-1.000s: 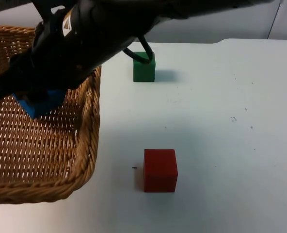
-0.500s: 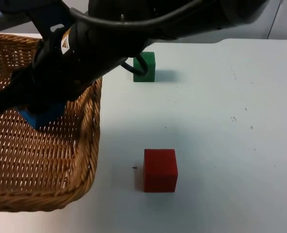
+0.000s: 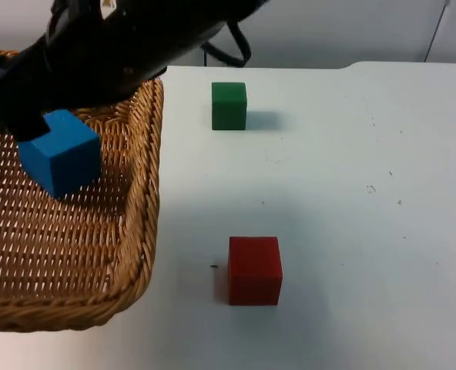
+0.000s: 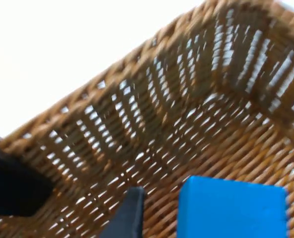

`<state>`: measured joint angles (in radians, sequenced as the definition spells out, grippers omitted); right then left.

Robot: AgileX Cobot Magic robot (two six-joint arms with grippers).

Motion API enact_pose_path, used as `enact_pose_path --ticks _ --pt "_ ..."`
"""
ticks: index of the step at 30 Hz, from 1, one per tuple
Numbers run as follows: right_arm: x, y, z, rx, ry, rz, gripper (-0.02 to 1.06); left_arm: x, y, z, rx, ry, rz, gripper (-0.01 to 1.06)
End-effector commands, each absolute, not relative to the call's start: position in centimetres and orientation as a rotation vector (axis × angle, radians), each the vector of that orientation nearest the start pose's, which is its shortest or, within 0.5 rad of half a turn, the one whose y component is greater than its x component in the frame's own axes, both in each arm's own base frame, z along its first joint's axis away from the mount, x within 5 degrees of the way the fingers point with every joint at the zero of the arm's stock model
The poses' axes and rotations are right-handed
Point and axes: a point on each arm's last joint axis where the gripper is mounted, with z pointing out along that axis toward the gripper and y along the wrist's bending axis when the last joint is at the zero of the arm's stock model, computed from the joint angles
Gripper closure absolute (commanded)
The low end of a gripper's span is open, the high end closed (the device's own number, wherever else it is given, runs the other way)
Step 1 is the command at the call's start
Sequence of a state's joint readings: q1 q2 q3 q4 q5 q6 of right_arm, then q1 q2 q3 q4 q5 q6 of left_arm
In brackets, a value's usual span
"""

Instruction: Pick up the basket with the left hand and place the blue cube into the basket with the right hand.

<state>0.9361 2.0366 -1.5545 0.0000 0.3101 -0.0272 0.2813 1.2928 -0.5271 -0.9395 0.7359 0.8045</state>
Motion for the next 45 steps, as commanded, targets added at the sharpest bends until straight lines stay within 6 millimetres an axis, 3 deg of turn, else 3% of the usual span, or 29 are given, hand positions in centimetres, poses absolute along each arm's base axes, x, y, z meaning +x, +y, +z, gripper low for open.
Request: enact_pose_path --ticks 1,10,15,20,30,31,34,39,43,45 --pt "27.5 37.5 24.4 -1.101 2.012 0.451 0.12 20.6 0.7 19.9 -0.22 2.558 -0.713 1.05" --pt "26.4 35.5 27.8 -1.135 1.994 0.394 0.13 20.6 0.7 19.9 -0.22 2.558 -0.713 1.05" --pt "25.6 34.2 28.3 -1.151 1.972 0.37 0.13 20.6 0.7 19.9 -0.22 2.558 -0.713 1.05" --pt "23.4 31.3 29.2 -1.143 1.93 0.383 0.13 20.6 0.7 19.8 -0.223 2.555 -0.707 1.05" --pt "17.2 22.8 33.0 -1.08 1.834 0.43 0.15 21.4 1.0 19.3 -0.219 2.528 -0.69 1.05" --pt "17.2 22.8 33.0 -1.08 1.834 0.43 0.15 21.4 1.0 19.3 -0.219 2.528 -0.69 1.05" --pt "14.9 19.7 34.2 -1.044 1.791 0.453 0.15 22.8 1.2 19.2 -0.213 2.544 -0.72 1.05" --pt "13.0 17.2 34.7 -1.014 1.771 0.478 0.15 24.1 1.6 18.9 -0.219 2.557 -0.731 1.05" --pt "10.4 13.6 35.4 -0.985 1.745 0.49 0.15 25.6 2.2 17.4 -0.262 2.591 -0.725 1.05" --pt "9.9 12.8 35.6 -0.976 1.734 0.494 0.15 25.9 2.3 17.1 -0.267 2.599 -0.722 1.05"
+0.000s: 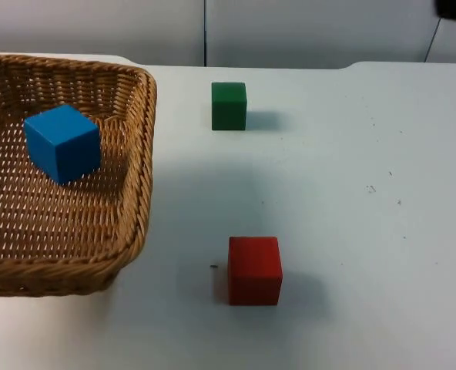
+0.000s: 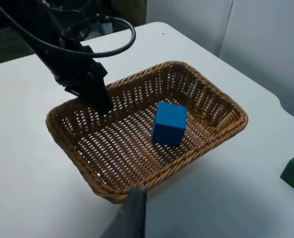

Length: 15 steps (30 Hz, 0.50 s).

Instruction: Pick up the basket with the left hand and place the blue cube into the basket with the right hand.

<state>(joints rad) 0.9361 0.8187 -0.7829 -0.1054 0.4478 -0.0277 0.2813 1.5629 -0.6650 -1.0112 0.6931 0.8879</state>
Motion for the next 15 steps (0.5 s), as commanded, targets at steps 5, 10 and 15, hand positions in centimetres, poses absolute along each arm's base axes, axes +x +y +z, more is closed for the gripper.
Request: enact_pose_path --ticks 5,10,15 --pt "8.2 10.4 36.0 -0.95 1.701 0.505 0.15 27.0 2.6 15.6 -0.265 2.621 -0.738 1.05" --pt "6.9 8.5 36.3 -0.945 1.711 0.496 0.15 28.1 2.8 14.5 -0.257 2.611 -0.757 1.05" --pt "6.6 8.1 36.1 -0.952 1.729 0.488 0.15 29.0 3.1 13.5 -0.249 2.622 -0.752 1.05"
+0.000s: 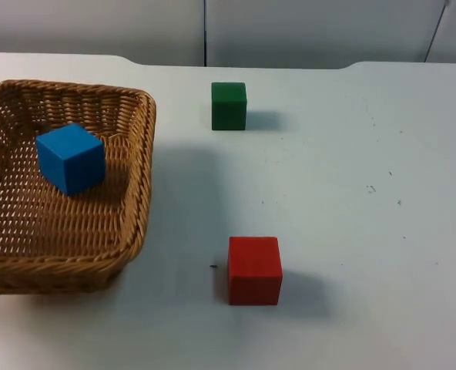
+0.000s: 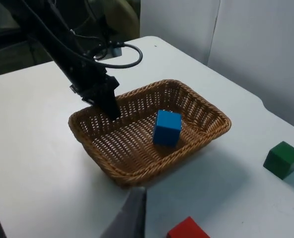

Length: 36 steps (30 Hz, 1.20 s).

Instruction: Pick up the basket with the left hand and place the blue cube into the basket with the right hand.

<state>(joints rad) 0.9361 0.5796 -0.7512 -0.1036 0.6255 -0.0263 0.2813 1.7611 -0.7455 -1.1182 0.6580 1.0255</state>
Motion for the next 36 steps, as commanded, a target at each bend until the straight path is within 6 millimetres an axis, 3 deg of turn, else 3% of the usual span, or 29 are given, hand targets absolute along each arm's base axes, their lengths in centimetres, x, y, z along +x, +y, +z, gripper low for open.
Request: enact_pose_path --ticks 1,17,36 --pt "6.6 8.1 36.1 -0.953 1.731 0.487 0.15 29.3 3.2 13.3 -0.242 2.625 -0.748 1.05" --pt "6.7 8.1 36.1 -0.96 1.725 0.477 0.15 30.6 3.6 9.9 -0.184 2.65 -0.738 1.05" --pt "6.6 8.1 36.1 -0.976 1.718 0.467 0.15 30.6 3.9 9.6 -0.174 2.658 -0.687 1.02"
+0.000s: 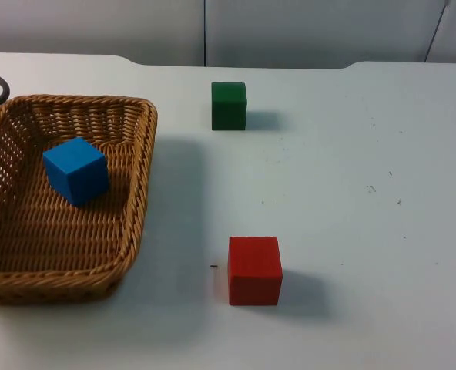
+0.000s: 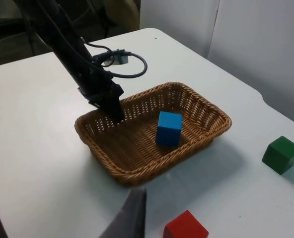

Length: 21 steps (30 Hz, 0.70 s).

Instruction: Pick up the basket with the left hand and place the blue cube into the basket with the right hand.

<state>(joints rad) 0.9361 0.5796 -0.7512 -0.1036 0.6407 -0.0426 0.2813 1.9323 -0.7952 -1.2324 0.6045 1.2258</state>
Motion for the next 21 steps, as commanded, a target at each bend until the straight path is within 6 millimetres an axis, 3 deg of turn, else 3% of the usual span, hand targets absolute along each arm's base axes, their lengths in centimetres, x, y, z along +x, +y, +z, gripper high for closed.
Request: enact_pose_path --ticks 1,4,6,7,10,11,13,14,21 --pt "6.65 8.12 36.09 -0.976 1.718 0.467 0.15 30.65 3.91 9.64 -0.174 2.658 -0.687 1.02" --pt "6.65 8.12 36.09 -0.976 1.718 0.467 0.15 30.62 3.89 9.64 -0.169 2.66 -0.688 0.8" --pt "6.65 8.12 36.09 -0.976 1.718 0.467 0.15 30.62 3.89 9.64 -0.168 2.66 -0.688 0.58" --pt "6.65 8.12 36.09 -0.976 1.718 0.467 0.15 30.62 3.89 9.64 -0.168 2.66 -0.688 0.58" --pt "6.64 8.12 36.09 -0.978 1.717 0.467 0.15 30.62 3.89 9.64 -0.168 2.66 -0.688 0.27" --pt "6.64 8.12 36.09 -0.978 1.717 0.467 0.15 30.62 3.89 9.64 -0.168 2.66 -0.688 0.27" --pt "6.64 8.12 36.09 -0.978 1.717 0.467 0.15 30.62 3.89 9.64 -0.168 2.66 -0.688 0.14" --pt "6.64 8.12 36.09 -0.978 1.717 0.467 0.15 30.62 3.89 9.64 -0.168 2.66 -0.688 0.13" --pt "6.63 8.13 36.08 -0.981 1.715 0.467 0.15 31.02 4.02 10.01 -0.145 2.65 -0.677 0.13"
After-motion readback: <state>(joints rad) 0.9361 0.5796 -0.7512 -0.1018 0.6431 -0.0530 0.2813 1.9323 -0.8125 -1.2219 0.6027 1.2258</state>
